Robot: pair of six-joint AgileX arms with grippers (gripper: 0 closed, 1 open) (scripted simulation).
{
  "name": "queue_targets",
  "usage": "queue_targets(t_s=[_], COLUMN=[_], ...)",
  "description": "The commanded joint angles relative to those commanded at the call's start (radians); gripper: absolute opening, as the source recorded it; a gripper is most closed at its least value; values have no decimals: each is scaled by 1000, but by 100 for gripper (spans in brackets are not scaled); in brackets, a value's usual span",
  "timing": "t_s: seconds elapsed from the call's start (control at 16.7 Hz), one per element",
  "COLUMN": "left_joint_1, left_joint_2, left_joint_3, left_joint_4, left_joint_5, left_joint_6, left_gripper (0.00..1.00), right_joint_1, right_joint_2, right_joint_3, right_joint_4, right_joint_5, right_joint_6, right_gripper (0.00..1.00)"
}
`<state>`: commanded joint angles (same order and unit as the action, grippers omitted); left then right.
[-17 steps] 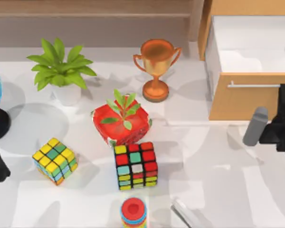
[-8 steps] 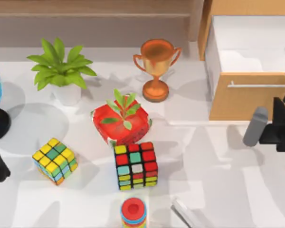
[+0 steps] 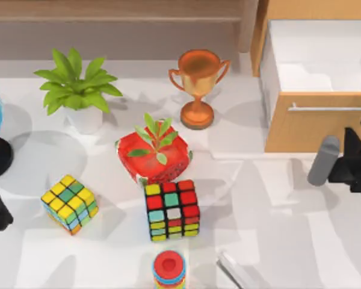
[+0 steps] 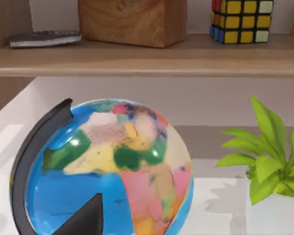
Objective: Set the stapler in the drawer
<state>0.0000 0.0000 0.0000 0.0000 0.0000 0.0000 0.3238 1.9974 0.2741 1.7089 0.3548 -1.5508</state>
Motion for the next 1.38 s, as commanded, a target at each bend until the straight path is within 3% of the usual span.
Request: queue_targets(t_s=[0.66,0.84,1.08,1.38], left_joint_1=[0,0,0,0], left_joint_2=[0,0,0,0], left_joint_3=[0,0,0,0], left_joint_4=[0,0,0,0], left_joint_5=[0,0,0,0], left_joint_6=[0,0,0,0], left_gripper=[100,100,100,100], right_joint_1=[29,79,187,255], right_joint_2=[39,0,-92,-212], right_joint_3=[-74,-37,99,386], right_joint_4=[47,-14,-240,-759], right_joint_5=[31,-15,-135,-266], right_joint_6=[1,43,198,515], right_gripper=[100,100,100,100])
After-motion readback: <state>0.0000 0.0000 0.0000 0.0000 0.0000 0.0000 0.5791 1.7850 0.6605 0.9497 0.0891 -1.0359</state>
